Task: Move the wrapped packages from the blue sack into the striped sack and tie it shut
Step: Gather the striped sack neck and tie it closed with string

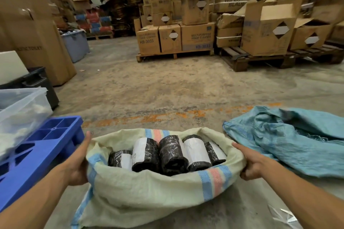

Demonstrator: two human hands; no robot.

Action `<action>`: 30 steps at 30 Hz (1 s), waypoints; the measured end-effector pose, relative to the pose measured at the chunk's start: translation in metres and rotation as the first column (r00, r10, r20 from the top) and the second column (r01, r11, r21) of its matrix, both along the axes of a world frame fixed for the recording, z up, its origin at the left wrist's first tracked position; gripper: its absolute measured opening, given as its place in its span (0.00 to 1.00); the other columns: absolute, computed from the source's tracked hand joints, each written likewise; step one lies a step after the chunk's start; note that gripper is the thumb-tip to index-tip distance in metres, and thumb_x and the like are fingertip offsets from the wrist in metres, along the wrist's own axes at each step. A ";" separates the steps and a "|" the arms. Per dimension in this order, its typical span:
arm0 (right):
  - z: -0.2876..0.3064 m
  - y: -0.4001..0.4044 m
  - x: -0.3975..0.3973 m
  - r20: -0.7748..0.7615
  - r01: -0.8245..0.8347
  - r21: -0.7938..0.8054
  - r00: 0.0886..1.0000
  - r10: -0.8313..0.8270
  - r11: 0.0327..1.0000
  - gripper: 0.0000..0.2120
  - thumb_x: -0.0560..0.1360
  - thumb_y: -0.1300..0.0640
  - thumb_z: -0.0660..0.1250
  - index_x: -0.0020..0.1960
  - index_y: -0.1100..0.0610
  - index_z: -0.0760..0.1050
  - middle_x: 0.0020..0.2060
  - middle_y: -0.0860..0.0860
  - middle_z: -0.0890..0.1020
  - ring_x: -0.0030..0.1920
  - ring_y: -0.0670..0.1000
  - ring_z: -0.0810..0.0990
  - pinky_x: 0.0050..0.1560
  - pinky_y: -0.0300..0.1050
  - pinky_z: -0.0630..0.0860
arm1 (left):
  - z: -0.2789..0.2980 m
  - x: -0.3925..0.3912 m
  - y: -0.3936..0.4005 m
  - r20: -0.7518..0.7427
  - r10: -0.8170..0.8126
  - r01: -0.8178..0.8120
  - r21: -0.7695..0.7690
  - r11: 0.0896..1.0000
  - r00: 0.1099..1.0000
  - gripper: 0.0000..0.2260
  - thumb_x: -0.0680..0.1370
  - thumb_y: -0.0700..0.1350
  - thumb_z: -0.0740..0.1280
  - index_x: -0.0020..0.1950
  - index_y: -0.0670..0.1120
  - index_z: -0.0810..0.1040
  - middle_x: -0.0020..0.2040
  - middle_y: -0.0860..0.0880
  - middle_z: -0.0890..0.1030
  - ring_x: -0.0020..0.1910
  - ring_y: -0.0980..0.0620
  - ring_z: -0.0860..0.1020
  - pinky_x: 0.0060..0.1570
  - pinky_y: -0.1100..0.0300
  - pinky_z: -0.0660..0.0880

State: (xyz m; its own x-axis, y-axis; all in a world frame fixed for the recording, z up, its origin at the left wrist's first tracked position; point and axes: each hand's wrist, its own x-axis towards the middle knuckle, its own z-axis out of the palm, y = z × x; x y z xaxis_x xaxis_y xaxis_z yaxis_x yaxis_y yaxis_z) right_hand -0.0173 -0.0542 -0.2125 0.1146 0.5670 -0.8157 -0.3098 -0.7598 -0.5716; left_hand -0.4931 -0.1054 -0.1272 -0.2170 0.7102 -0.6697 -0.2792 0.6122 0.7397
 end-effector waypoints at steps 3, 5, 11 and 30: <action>-0.008 0.023 0.001 0.218 -0.019 0.139 0.976 -0.012 0.990 0.38 0.56 0.53 0.83 0.63 0.60 0.75 0.54 0.57 0.82 0.52 0.58 0.82 0.52 0.53 0.81 | 0.000 0.001 0.002 0.033 -0.005 0.004 0.021 1.000 0.999 0.30 0.76 0.67 0.61 0.52 0.40 0.79 0.48 0.39 0.82 0.49 0.39 0.77 0.45 0.45 0.76; 0.011 0.023 -0.010 0.503 -0.105 0.297 0.862 -0.062 0.949 0.29 0.62 0.61 0.81 0.60 0.63 0.76 0.52 0.59 0.81 0.51 0.59 0.81 0.52 0.53 0.80 | 0.000 0.003 0.006 -0.020 0.002 -0.002 0.023 1.000 1.000 0.15 0.80 0.51 0.63 0.53 0.40 0.77 0.45 0.40 0.79 0.44 0.43 0.77 0.37 0.51 0.79; 0.050 0.021 -0.012 0.887 -0.364 0.370 0.411 -0.209 0.855 0.19 0.68 0.52 0.78 0.53 0.55 0.76 0.48 0.56 0.81 0.52 0.61 0.79 0.44 0.49 0.72 | 0.002 0.012 0.026 -0.435 0.061 0.005 0.148 0.989 0.898 0.16 0.80 0.38 0.62 0.67 0.34 0.70 0.49 0.40 0.76 0.39 0.46 0.74 0.36 0.55 0.71; 0.136 0.021 -0.007 0.460 -0.382 0.196 0.849 0.259 0.903 0.17 0.66 0.69 0.74 0.52 0.69 0.74 0.42 0.62 0.80 0.44 0.61 0.81 0.52 0.58 0.80 | 0.100 0.011 0.020 -0.593 0.075 0.168 0.343 0.924 0.802 0.05 0.75 0.34 0.67 0.46 0.42 0.74 0.46 0.37 0.80 0.40 0.45 0.76 0.41 0.51 0.72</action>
